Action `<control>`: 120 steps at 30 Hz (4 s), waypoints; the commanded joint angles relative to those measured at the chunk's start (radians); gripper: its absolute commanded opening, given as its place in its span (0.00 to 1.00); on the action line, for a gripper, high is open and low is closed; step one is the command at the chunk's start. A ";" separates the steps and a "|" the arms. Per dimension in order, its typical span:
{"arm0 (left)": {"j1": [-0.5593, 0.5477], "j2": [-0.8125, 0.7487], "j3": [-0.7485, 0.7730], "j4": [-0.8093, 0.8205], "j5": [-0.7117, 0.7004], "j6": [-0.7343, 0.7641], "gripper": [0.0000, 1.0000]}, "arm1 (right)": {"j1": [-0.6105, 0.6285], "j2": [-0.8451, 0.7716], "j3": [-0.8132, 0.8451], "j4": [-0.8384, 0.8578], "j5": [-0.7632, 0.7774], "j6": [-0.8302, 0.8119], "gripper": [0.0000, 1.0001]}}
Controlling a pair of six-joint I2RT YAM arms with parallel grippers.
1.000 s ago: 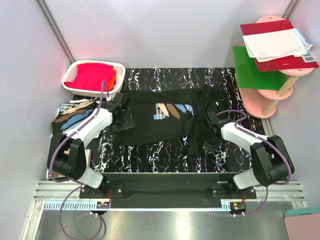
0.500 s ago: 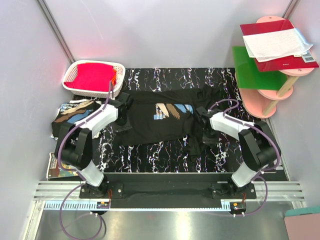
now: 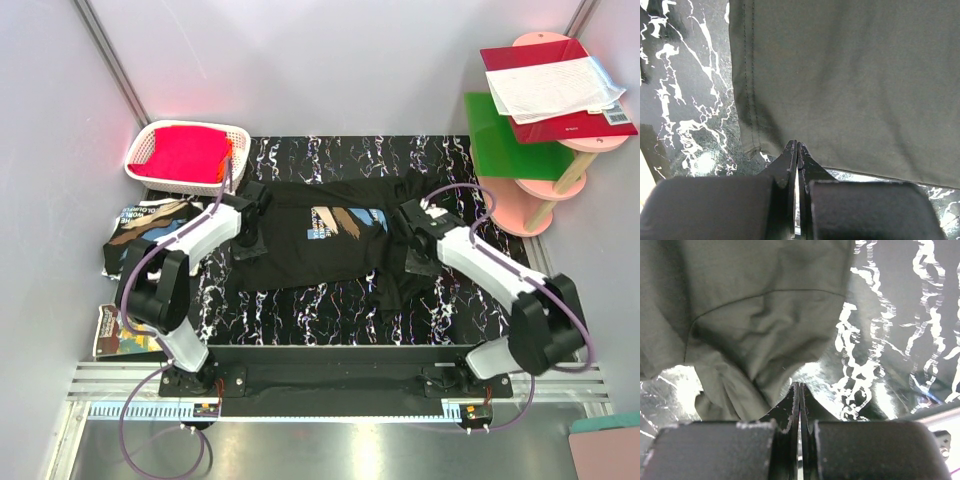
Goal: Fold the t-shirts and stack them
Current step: Grap the side of the flattened tshirt closest away from the robot with both arms
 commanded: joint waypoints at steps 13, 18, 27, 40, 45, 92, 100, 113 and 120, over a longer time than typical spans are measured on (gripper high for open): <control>-0.008 0.359 0.308 -0.162 -0.150 0.060 0.00 | 0.063 0.410 0.123 -0.081 0.046 -0.044 0.00; -0.008 0.421 0.363 -0.239 -0.197 0.071 0.00 | 0.061 0.444 0.160 -0.192 0.170 -0.011 0.00; 0.004 0.452 0.394 -0.273 -0.234 0.077 0.00 | 0.061 0.510 0.207 -0.287 0.271 0.025 0.00; 0.012 0.441 0.396 -0.262 -0.234 0.080 0.00 | 0.063 0.212 0.212 -0.162 0.118 -0.041 0.00; 0.012 0.439 0.386 -0.253 -0.230 0.080 0.00 | 0.061 0.183 0.129 -0.077 0.005 -0.026 0.00; 0.012 0.233 0.298 -0.164 -0.221 0.115 0.38 | 0.066 0.245 0.135 -0.254 0.201 0.042 0.00; 0.030 -0.064 0.057 -0.111 -0.210 0.028 0.99 | 0.066 -0.006 0.065 -0.093 -0.011 -0.064 0.13; 0.055 -0.052 -0.193 0.063 0.005 -0.001 0.99 | 0.066 -0.025 -0.095 0.003 -0.259 -0.061 0.52; 0.072 -0.001 -0.177 0.077 0.007 -0.003 0.99 | 0.066 -0.079 -0.122 0.018 -0.292 -0.049 0.66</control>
